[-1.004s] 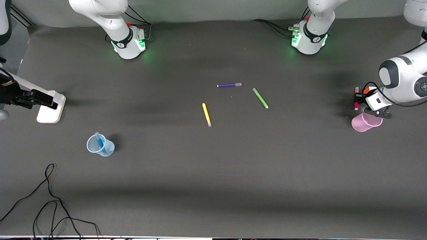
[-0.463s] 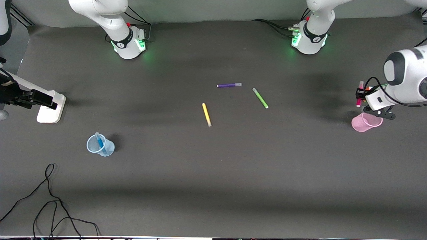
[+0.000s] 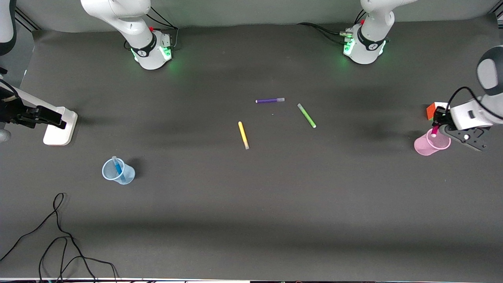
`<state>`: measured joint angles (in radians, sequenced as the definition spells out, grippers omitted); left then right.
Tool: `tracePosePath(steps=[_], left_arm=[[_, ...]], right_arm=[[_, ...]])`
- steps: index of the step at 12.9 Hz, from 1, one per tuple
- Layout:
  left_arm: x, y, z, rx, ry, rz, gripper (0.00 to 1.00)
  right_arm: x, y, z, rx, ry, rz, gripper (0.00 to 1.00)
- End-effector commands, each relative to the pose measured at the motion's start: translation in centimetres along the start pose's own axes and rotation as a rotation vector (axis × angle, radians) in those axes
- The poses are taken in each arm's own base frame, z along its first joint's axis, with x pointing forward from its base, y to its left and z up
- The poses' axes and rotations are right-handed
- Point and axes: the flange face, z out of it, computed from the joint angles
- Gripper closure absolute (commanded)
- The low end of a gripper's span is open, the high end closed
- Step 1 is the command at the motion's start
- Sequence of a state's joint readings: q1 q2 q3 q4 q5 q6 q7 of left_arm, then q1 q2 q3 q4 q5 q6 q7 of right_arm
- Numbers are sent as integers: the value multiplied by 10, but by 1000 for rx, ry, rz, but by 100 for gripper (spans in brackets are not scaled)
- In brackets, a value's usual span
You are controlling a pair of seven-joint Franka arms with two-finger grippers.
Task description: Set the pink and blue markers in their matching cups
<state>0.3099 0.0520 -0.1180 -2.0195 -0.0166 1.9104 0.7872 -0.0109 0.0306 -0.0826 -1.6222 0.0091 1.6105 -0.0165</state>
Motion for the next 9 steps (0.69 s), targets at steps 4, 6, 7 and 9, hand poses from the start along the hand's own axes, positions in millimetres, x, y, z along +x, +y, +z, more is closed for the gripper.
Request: tracePosePath(steps=[4, 6, 7, 9], left_arm=[[-19, -57, -12, 69, 287, 251, 100], [-39, -81, 6, 78, 366, 314, 100], [-45, -86, 19, 58, 407, 341, 100], [-62, -97, 41, 52, 433, 371, 100]], right_arm=[[-4, -1, -6, -30, 14, -25, 0], [-4, -1, -7, -30, 16, -25, 0], [-4, -1, -7, -30, 16, -25, 0], [-3, -1, -7, -30, 16, -22, 0]])
